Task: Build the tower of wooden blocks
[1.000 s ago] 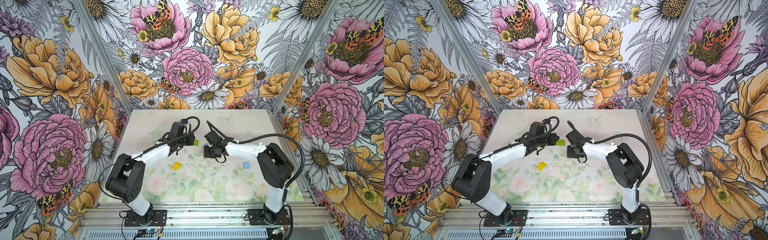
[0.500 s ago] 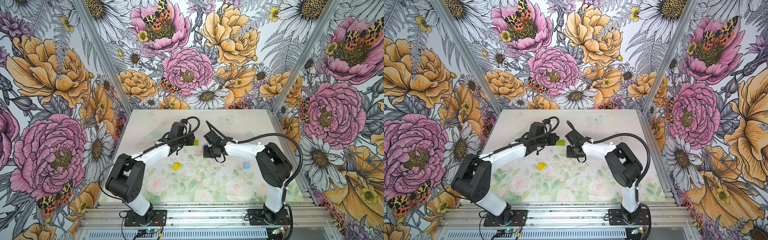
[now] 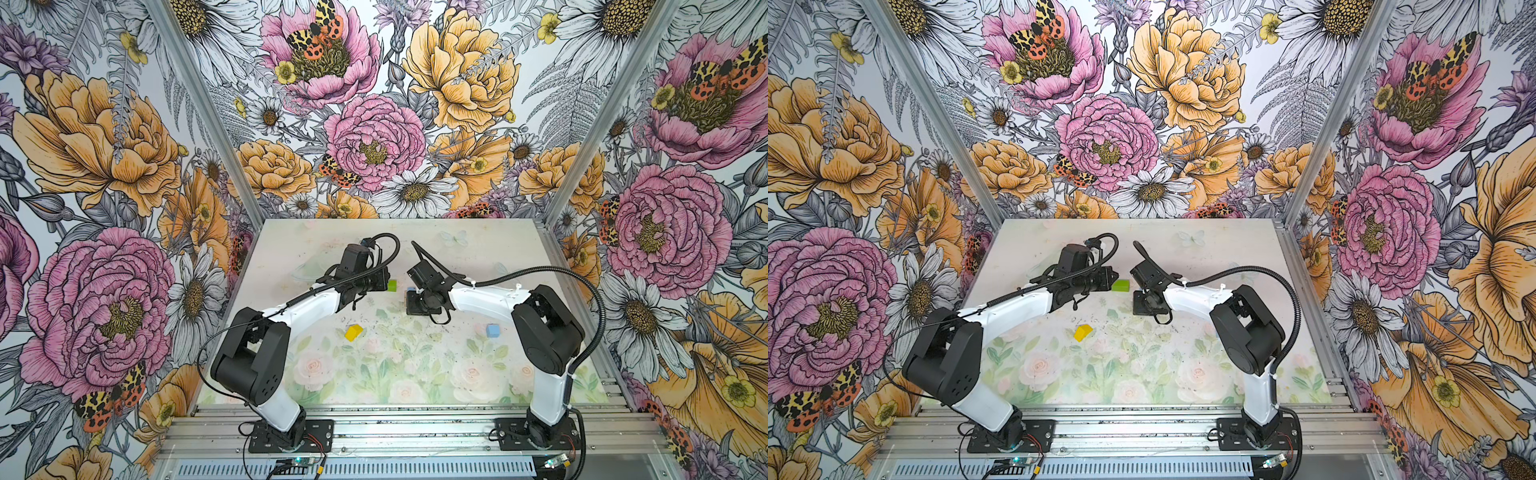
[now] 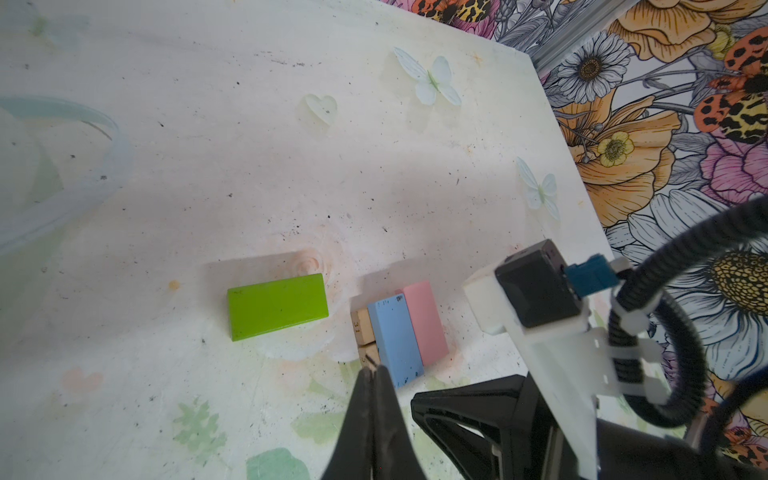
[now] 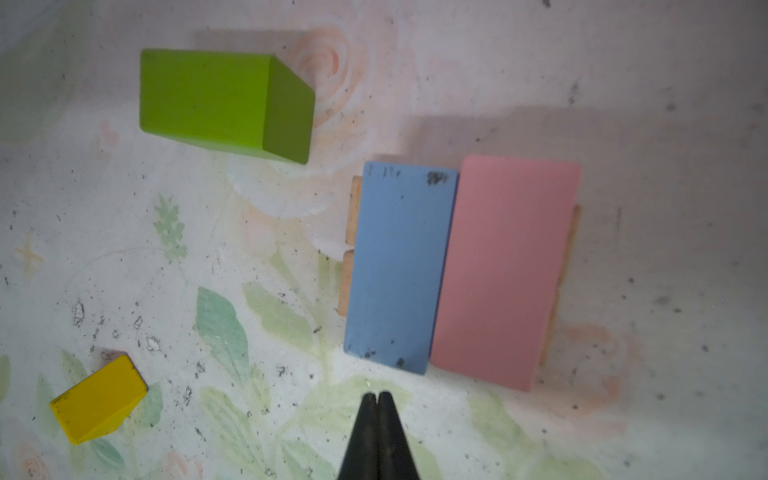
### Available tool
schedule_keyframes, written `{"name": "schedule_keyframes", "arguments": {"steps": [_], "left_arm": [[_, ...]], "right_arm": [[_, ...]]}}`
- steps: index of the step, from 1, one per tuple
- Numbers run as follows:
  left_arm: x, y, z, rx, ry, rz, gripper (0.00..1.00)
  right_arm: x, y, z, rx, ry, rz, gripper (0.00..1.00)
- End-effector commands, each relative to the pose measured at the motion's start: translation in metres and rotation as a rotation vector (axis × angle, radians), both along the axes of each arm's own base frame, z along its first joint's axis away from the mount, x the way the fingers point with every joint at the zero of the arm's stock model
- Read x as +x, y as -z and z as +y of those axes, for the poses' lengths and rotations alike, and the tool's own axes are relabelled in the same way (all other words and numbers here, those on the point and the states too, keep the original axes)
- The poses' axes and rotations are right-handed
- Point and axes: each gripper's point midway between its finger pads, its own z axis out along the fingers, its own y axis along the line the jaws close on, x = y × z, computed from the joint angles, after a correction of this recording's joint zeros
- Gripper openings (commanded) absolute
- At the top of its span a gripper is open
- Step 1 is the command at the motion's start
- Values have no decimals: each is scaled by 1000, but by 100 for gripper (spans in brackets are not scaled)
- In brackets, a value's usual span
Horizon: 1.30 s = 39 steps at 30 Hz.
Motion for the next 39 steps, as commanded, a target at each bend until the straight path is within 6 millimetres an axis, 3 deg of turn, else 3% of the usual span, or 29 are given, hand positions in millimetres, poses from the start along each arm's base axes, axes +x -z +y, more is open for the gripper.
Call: {"name": "schedule_keyframes", "arguments": {"steps": [1, 39], "left_arm": [[2, -14, 5, -25, -8, -37, 1], [2, -14, 5, -27, -7, -34, 1]], "right_arm": [[6, 1, 3, -25, -5, -18, 0], [11, 1, 1, -43, 6, -29, 0]]}}
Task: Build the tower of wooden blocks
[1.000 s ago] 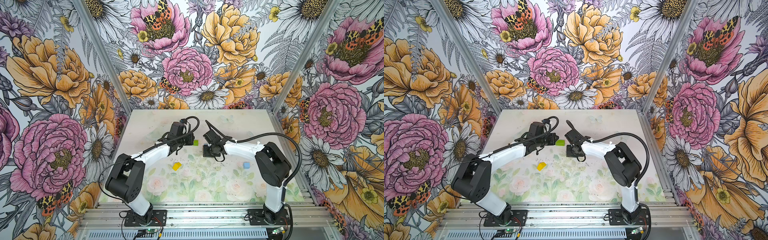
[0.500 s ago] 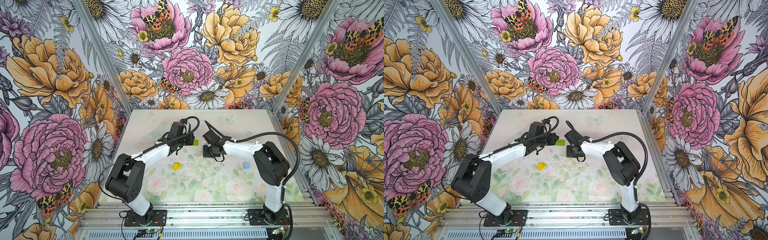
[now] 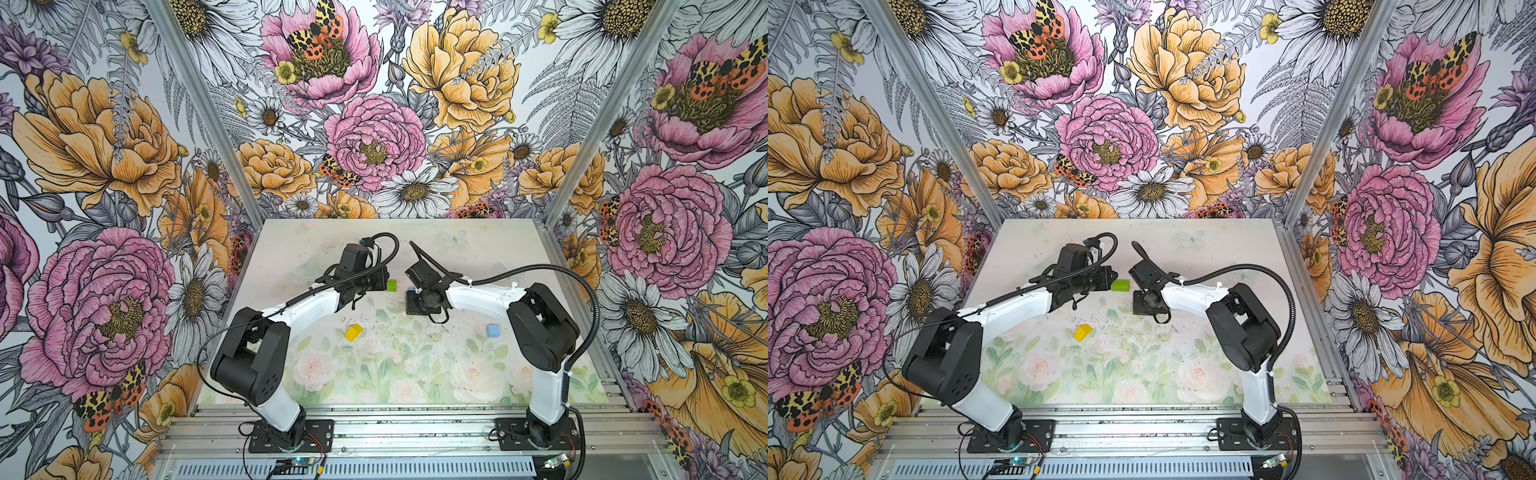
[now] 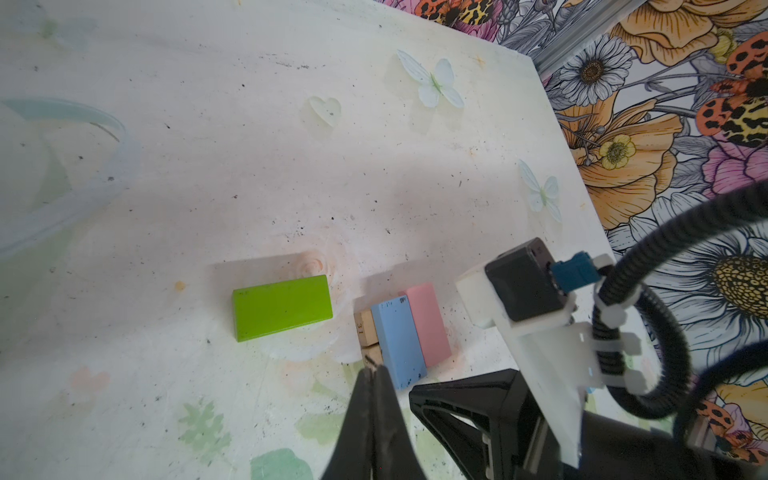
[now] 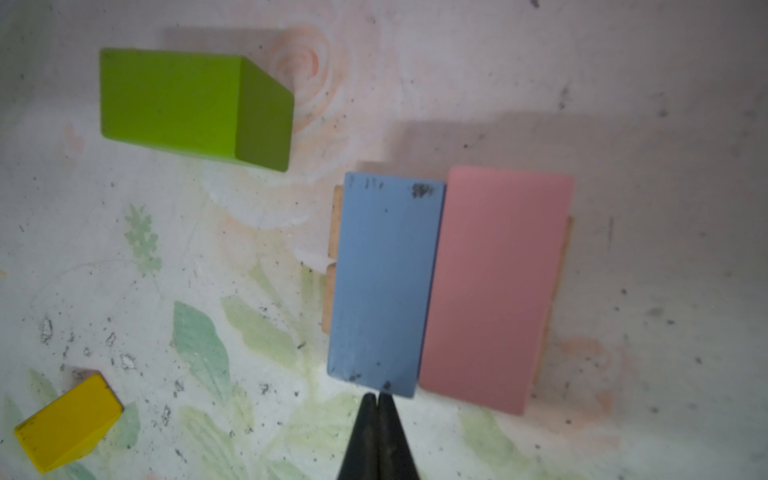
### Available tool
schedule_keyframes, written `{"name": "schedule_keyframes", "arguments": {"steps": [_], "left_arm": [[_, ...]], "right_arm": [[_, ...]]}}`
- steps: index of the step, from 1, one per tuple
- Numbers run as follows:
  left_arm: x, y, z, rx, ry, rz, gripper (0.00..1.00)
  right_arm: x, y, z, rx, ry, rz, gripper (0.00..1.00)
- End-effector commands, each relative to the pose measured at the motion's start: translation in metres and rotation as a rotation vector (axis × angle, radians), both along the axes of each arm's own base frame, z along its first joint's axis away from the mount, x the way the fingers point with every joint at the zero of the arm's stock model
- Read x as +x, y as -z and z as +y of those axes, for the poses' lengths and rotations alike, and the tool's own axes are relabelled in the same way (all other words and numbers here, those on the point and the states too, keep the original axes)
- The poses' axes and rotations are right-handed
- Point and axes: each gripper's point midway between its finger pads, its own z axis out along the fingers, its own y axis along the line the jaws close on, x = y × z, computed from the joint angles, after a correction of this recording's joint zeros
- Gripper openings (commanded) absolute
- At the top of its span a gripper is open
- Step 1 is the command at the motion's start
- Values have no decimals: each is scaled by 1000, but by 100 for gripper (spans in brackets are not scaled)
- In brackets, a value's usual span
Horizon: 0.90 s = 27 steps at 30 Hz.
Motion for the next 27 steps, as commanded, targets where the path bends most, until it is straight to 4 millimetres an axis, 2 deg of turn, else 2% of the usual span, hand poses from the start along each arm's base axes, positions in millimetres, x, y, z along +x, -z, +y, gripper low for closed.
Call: {"name": "schedule_keyframes", "arguments": {"steps": [1, 27], "left_arm": [[1, -14, 2, -27, -1, -36, 1], [1, -13, 3, -28, -2, -34, 1]], "right_arm": [[7, -5, 3, -13, -4, -33, 0], [14, -6, 3, -15, 7, -42, 0]]}}
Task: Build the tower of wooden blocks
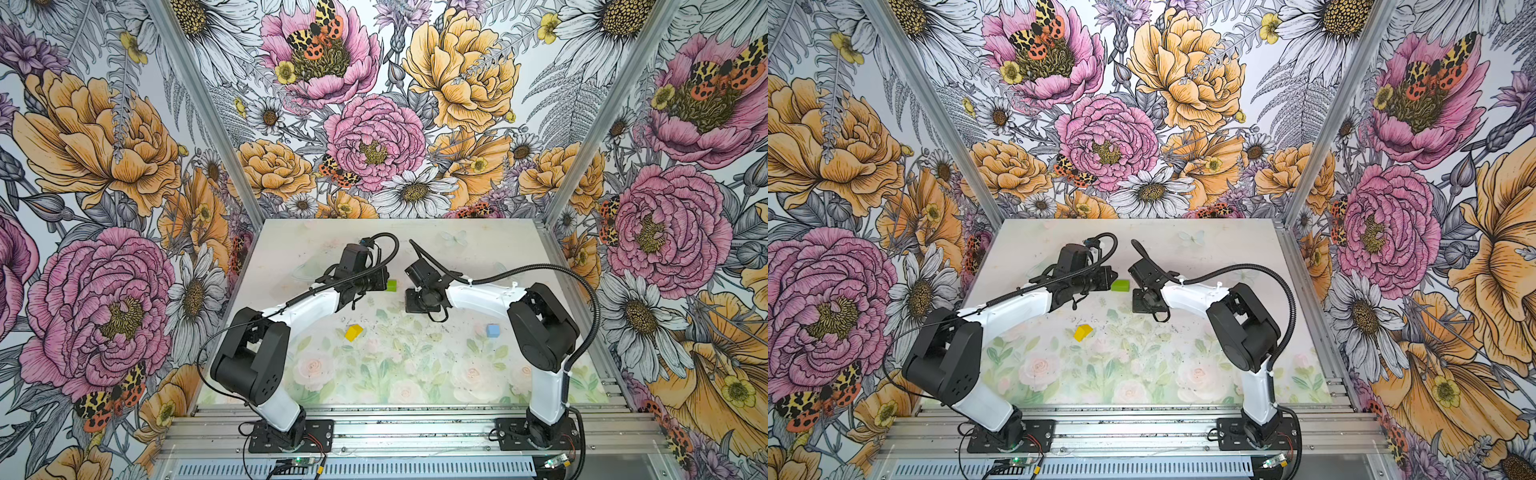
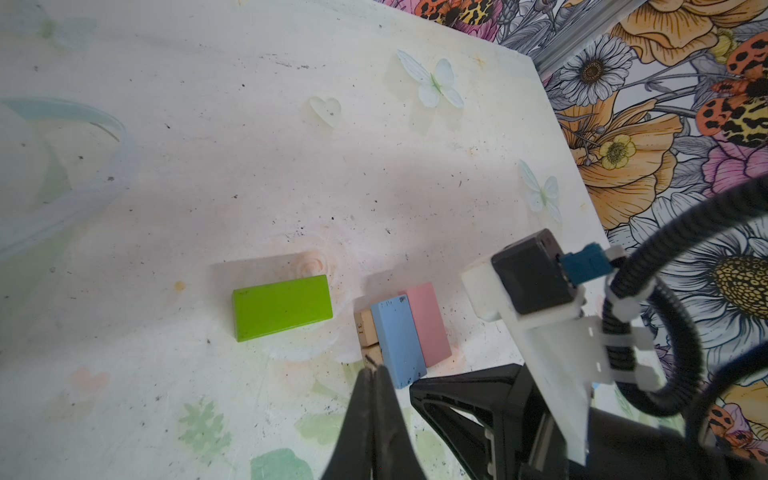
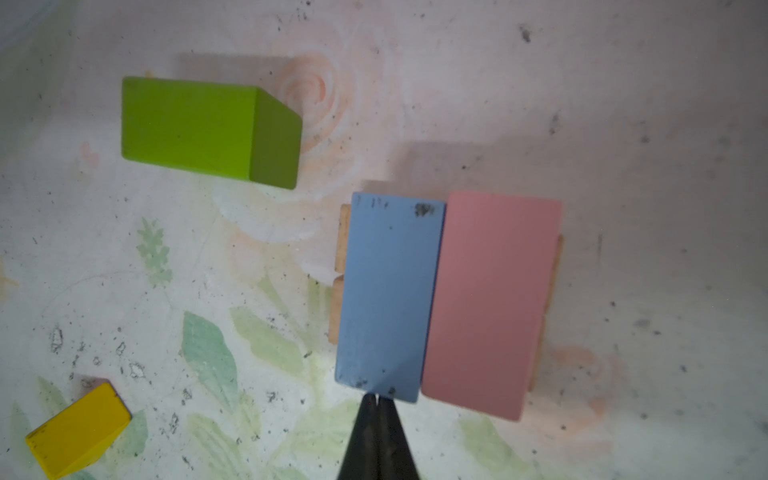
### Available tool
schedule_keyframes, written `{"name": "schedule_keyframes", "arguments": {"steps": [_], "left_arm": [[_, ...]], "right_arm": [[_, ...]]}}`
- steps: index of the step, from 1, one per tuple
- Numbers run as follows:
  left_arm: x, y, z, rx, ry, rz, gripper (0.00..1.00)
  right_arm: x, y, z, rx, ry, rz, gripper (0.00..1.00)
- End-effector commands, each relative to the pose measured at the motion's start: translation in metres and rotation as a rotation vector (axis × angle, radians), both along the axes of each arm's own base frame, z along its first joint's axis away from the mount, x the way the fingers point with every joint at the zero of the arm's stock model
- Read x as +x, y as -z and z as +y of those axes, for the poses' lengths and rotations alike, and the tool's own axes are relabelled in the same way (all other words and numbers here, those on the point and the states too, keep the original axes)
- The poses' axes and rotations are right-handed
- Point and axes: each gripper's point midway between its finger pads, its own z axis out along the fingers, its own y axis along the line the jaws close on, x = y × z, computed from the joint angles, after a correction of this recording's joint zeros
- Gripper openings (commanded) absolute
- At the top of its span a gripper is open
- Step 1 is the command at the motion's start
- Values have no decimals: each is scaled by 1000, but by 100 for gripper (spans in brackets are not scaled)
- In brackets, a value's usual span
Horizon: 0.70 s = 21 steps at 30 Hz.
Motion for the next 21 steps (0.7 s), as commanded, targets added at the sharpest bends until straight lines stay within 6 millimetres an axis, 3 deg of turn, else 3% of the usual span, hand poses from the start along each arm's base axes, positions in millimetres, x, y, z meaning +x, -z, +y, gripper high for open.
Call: {"name": "schedule_keyframes", "arguments": {"steps": [1, 21], "left_arm": [[1, -13, 3, -28, -3, -35, 1], [1, -14, 3, -28, -3, -36, 1]], "right_arm": [[8, -1, 2, -14, 1, -22, 0], [13, -2, 1, -15, 8, -29, 0]]}}
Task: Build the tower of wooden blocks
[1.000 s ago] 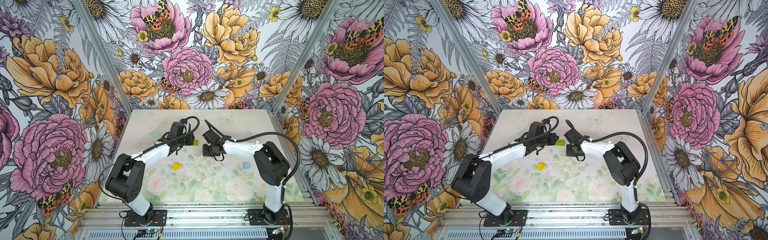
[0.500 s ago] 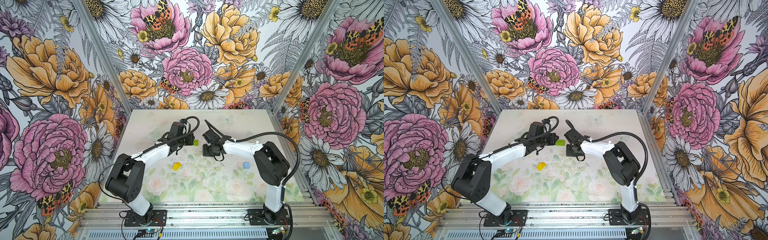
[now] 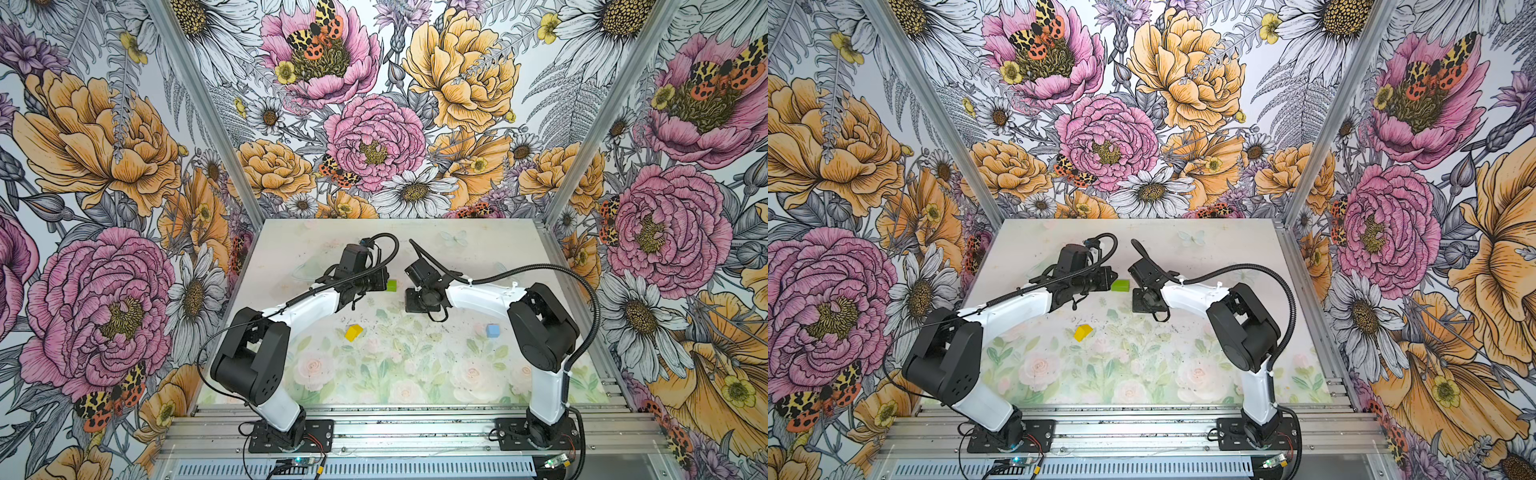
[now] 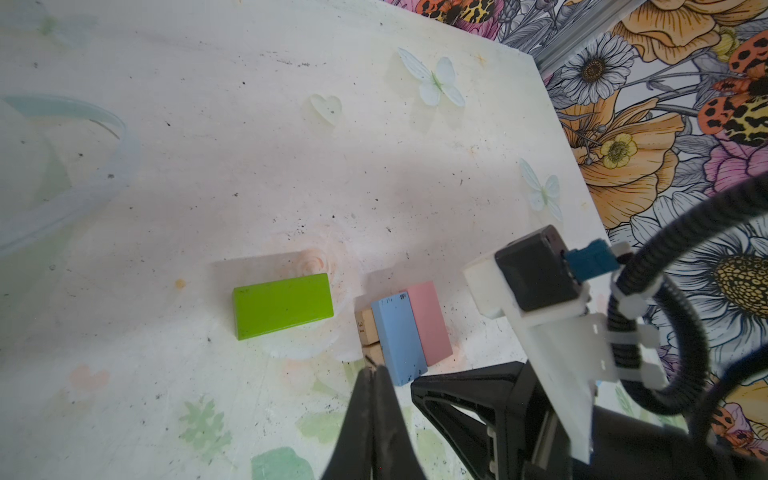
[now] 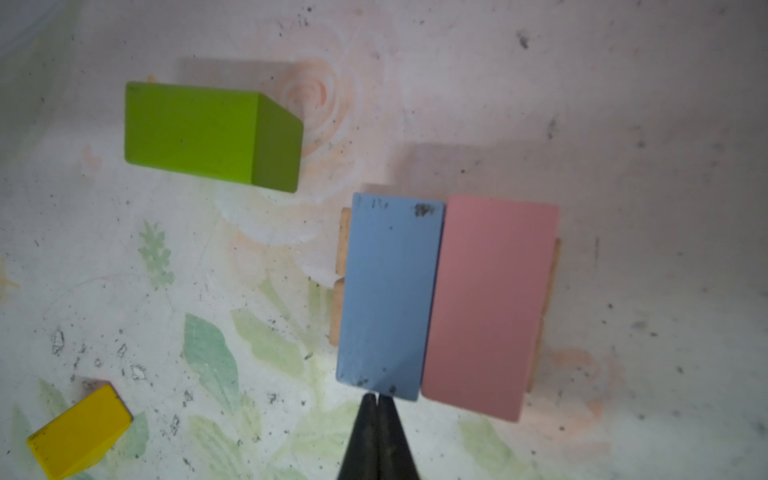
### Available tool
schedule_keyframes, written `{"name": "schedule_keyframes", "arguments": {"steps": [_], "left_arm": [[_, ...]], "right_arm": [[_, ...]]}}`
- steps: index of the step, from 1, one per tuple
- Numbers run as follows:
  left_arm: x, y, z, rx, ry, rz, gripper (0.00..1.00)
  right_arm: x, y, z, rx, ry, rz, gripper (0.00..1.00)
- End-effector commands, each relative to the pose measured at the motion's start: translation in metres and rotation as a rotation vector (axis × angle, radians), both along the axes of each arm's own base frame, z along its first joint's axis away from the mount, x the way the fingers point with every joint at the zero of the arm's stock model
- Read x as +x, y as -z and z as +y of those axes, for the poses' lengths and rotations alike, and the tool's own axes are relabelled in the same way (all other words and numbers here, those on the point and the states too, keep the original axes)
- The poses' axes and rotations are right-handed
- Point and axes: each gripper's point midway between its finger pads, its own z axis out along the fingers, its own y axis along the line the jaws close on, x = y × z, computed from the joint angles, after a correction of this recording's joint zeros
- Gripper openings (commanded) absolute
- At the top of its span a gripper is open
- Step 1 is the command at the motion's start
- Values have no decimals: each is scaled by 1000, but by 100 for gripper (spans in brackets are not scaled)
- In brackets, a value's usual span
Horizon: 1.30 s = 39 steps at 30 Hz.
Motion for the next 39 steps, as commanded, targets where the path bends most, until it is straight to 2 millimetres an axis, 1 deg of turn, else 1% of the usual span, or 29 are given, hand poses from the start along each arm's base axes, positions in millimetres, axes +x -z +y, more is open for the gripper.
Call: {"name": "schedule_keyframes", "arguments": {"steps": [1, 8, 14, 18, 21, 23, 26, 27, 30, 33, 36, 39], "left_arm": [[1, -15, 3, -30, -1, -39, 1], [2, -16, 3, -31, -2, -39, 1], [1, -17, 4, -30, -3, -42, 1], [1, -16, 4, -29, -2, -42, 1], [2, -16, 4, -28, -4, -42, 1], [2, -16, 5, -29, -5, -42, 1], [3, -14, 5, -27, -5, -38, 1], [3, -14, 4, -28, -4, -38, 1], [3, -13, 3, -32, 0, -35, 1], [4, -12, 1, -38, 5, -30, 1], [4, -8, -3, -52, 19, -17, 1], [5, -5, -7, -64, 26, -5, 1]], "right_arm": [[11, -1, 1, -15, 5, -25, 0], [10, -1, 1, -13, 4, -23, 0], [8, -11, 3, 9, 3, -32, 0], [5, -31, 5, 49, -3, -52, 0], [3, -55, 2, 78, -2, -94, 0], [5, -73, -4, 90, 8, -132, 0], [9, -91, -20, 97, 31, -172, 0], [11, -92, -26, 95, 42, -177, 0], [17, -90, -50, 91, 88, -170, 0], [24, -82, -70, 67, 121, -161, 0], [31, -71, -80, 47, 132, -145, 0], [38, -60, -84, 29, 135, -126, 0]]}}
